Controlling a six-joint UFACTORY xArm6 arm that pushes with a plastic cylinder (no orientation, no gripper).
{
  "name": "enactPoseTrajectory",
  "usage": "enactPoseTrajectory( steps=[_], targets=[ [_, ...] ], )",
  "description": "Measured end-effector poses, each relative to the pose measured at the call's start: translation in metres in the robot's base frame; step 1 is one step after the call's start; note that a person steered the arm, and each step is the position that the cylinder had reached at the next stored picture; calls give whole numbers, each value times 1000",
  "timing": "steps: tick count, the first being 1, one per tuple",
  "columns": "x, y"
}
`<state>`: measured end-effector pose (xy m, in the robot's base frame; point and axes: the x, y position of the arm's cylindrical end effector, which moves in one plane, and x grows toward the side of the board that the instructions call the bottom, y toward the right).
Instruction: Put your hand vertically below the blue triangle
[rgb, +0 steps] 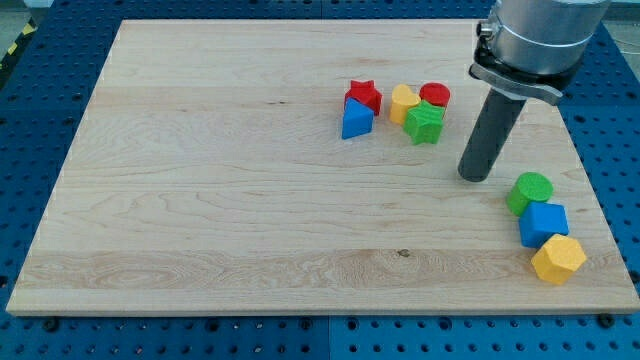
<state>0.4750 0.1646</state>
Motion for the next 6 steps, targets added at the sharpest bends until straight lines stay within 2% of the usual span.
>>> enactPoseTrajectory(
  steps=[1,2,4,6],
  targets=[
    [0,-6],
    [0,-45],
    [-3,-83],
    [-31,-114]
  ],
)
